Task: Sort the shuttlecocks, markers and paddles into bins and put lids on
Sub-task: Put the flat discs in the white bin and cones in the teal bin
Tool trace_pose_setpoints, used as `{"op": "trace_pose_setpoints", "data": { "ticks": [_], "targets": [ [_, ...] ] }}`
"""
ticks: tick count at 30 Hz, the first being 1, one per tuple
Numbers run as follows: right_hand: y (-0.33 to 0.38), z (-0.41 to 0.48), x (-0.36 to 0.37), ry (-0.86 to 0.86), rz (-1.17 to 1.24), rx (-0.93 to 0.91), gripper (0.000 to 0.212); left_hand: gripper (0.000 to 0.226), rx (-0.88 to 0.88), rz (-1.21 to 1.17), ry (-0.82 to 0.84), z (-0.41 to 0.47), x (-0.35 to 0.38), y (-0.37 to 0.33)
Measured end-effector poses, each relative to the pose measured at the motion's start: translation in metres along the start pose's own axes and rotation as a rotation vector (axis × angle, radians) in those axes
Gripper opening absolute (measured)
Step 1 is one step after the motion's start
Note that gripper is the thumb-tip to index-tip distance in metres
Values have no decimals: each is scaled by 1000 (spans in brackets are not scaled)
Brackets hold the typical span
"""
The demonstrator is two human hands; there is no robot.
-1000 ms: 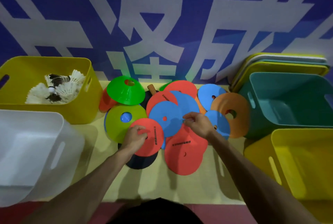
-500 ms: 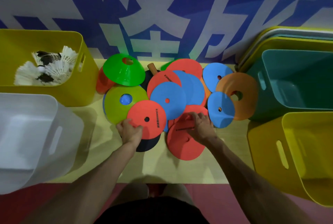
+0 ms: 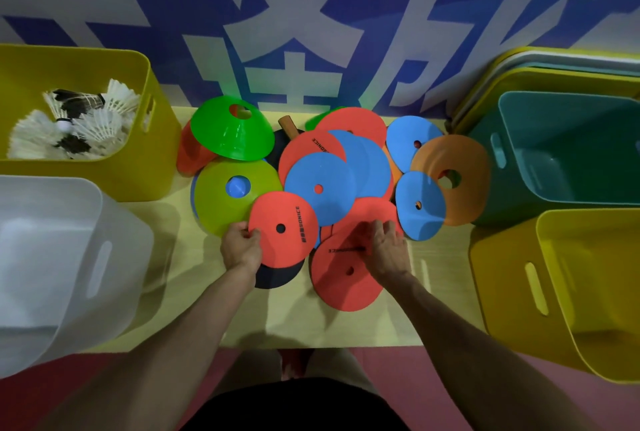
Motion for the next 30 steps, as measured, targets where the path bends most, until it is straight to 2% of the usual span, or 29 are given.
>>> {"op": "trace_pose_setpoints", "data": {
  "ticks": [2, 5, 9, 16, 19, 25, 30],
  "targets": [
    [3, 0, -1, 19, 40, -44, 28, 18, -17, -36, 25, -4, -1, 3],
    [8, 2, -3, 105, 45, -135, 36, 14, -35, -67, 39, -7, -2, 7],
    [14, 9, -19, 136, 156, -165, 31, 11, 31, -124, 0, -16, -9, -9],
    [33, 24, -64, 32, 145, -228, 27, 12, 133, -272, -1, -44, -11, -51],
    [45, 30, -81, 59, 210, -211, 28, 9, 176, -351, -35, -55, -17, -69],
    [85, 29, -103, -33, 399, -157, 26, 14, 164, -443, -33, -53, -42, -106],
    [145, 22, -128, -133, 529, -228, 23, 22, 224, -504, -8, -40, -90, -137]
  ]
}}
Point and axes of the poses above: each hand's wrist, its own z-axis towards the middle knuckle, its own x-axis out of the palm, y = z × x, the point moved 5 cm from there along z, towards the middle knuckle, and after that the axes turned 4 degrees about -z, right-handed, at the moved point
